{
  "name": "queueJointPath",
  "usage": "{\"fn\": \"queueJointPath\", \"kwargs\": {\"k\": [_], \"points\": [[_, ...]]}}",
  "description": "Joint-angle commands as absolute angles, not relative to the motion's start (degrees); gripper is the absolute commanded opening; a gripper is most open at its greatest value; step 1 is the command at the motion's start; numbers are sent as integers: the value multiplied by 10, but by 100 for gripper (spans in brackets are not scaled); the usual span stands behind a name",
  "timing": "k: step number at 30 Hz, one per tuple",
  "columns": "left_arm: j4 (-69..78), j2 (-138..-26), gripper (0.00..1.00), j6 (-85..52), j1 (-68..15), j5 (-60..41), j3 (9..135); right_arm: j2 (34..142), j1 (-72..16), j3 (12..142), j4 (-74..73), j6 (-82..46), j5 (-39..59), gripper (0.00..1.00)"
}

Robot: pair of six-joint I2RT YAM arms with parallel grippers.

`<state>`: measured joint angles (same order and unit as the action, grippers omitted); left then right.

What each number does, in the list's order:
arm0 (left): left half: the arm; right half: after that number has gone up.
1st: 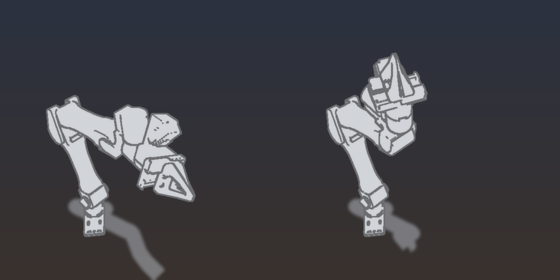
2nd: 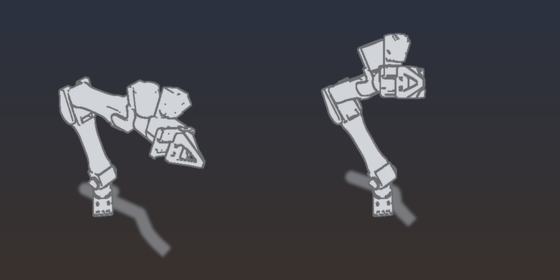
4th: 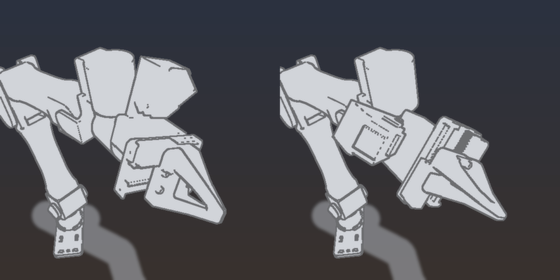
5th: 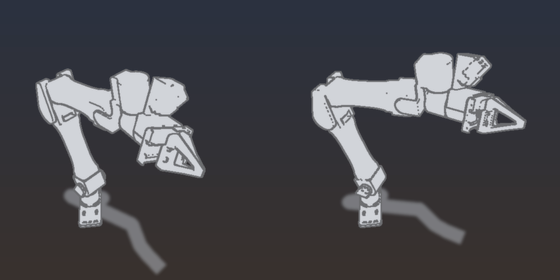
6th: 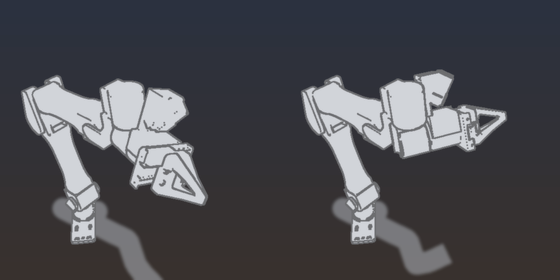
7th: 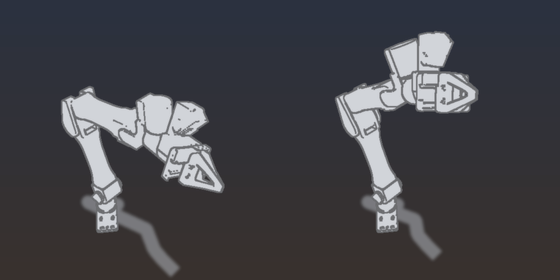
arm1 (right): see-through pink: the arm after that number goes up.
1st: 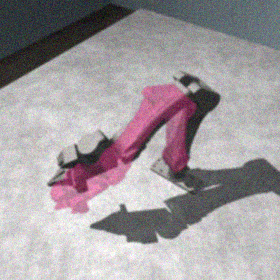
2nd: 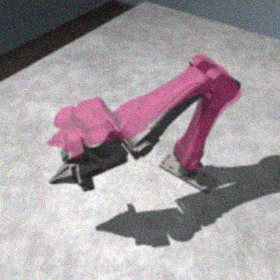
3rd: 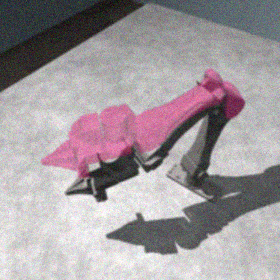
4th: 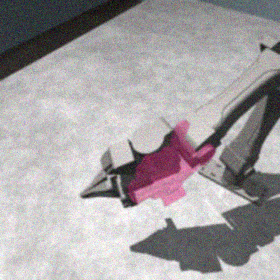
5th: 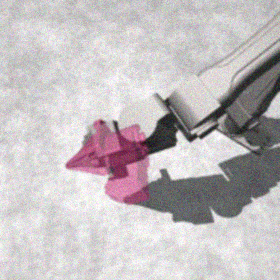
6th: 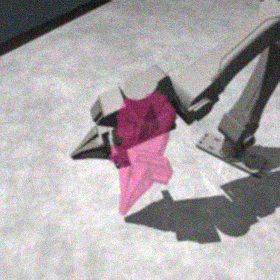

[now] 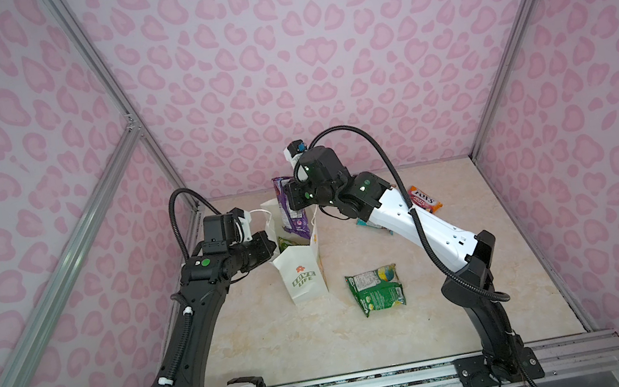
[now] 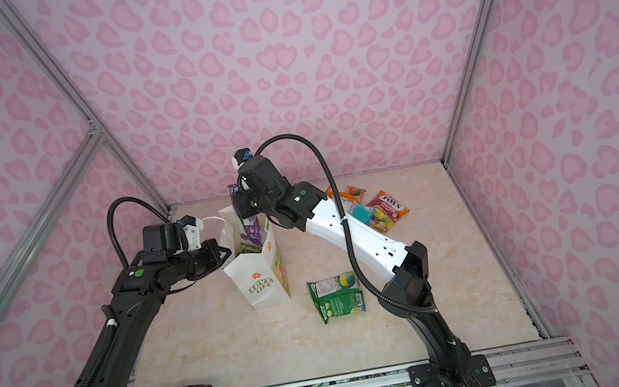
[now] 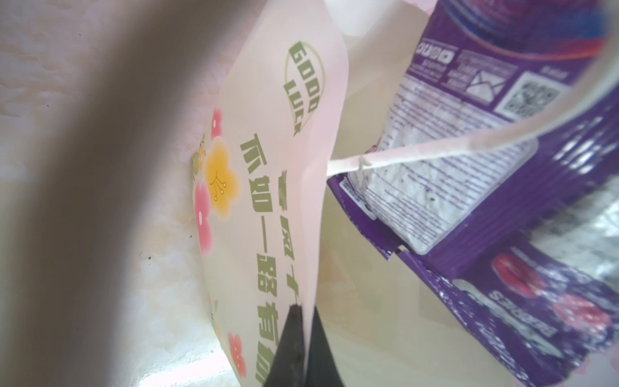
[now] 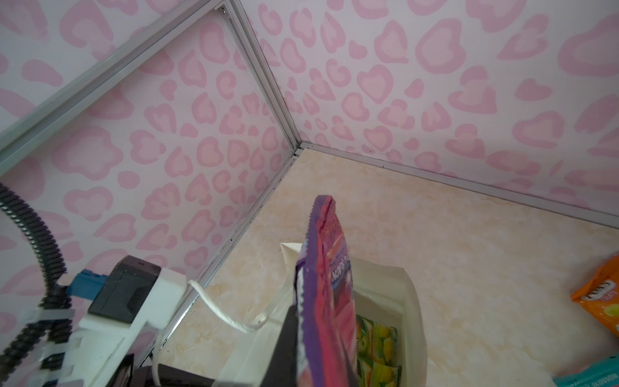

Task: Place the snacks into the paper bag
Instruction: 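Lower the purple packet into the bag and open the right gripper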

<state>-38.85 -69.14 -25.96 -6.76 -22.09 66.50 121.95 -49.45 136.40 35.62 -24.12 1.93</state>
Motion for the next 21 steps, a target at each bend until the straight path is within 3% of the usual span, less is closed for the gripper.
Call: {"fn": "queueJointPath", "kwargs": {"k": [1,14,21], "points": [[-391,-692,5,-263,-67,-225,663,1229,-499,1358,337,-250,30,0],[-392,-693,5,-263,-66,-225,663,1226,-516,1327,370,-274,-14,0],[-392,-695,5,-264,-66,-226,662,1216,-531,1323,378,-279,-35,11]]}}
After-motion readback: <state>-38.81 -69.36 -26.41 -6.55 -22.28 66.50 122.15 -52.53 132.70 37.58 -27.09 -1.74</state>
